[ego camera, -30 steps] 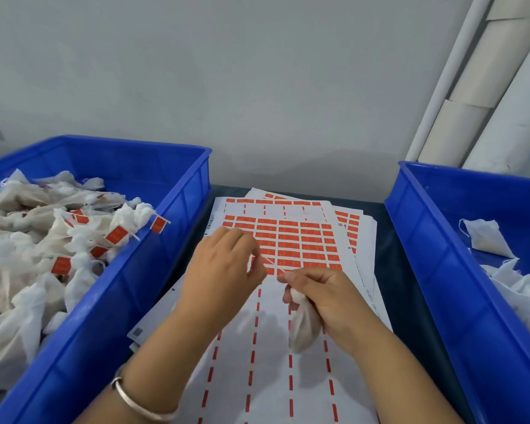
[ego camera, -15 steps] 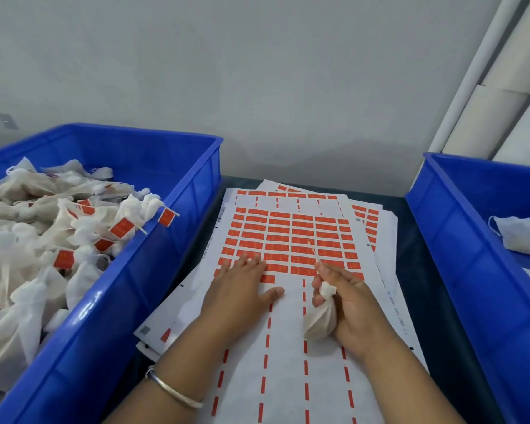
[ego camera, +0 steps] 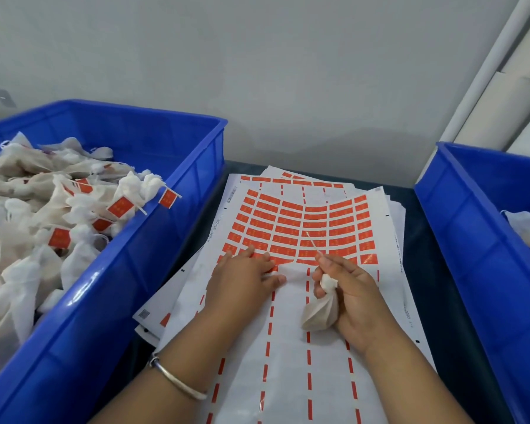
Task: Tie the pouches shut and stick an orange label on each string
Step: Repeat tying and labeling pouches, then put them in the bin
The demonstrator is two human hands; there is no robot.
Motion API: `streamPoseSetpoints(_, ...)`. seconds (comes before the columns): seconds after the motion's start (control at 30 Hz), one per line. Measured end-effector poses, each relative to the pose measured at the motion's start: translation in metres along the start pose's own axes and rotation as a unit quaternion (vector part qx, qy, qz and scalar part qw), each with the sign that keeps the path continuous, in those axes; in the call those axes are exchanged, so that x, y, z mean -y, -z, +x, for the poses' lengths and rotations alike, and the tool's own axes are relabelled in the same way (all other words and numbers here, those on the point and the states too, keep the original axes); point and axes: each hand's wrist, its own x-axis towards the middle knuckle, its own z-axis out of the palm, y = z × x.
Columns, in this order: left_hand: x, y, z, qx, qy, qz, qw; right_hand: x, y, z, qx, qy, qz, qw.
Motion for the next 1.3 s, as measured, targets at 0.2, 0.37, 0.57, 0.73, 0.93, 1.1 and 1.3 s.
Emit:
streamPoseSetpoints(0.2, 0.0, -0.0017, -0.0023, -0.017, 0.011, -0.01, 1.0, 0.0004, 0.0, -0.0009, 0.002, -0.001, -0.008, 1.0)
streamPoseSetpoints(0.37, 0.0005, -0.0028, -0.0026, -0.033, 0.005, -0.018, 0.999, 0.0001, 0.0, -0.0002, 0.0, -0.002, -0.014, 1.0)
streamPoseSetpoints(0.57, 0.001, -0.0014, -0.0037, -0.041, -0.029, 0.014, 0.999, -0.0004, 0.0003, -0.001, 0.003, 0.0, -0.029, 1.0)
streamPoseSetpoints(0.73, 0.0003, 0.0022, -0.0025, -0.028, -0.024, 0.016, 0.999, -0.0005, -0.0007, -0.0013, 0.001, 0.001, -0.035, 0.999)
streamPoseSetpoints(0.93, 0.0003, 0.0039, -0.0005, -0.014, -0.041, 0.049, 0.998, -0.0003, -0.0008, -0.002, -0.008, 0.0, -0.031, 0.999)
streamPoseSetpoints(1.1, 0.0009, 0.0042, -0.0009, -0.027, -0.061, 0.063, 0.996, 0.0, -0.0012, -0.0026, -0.006, 0.003, -0.03, 1.0)
streamPoseSetpoints(1.3, 0.0028, -0.0017, -0.0006, -0.074, -0.072, 0.057, 0.993, -0.0003, -0.0011, -0.0027, -0.006, 0.009, -0.029, 1.0)
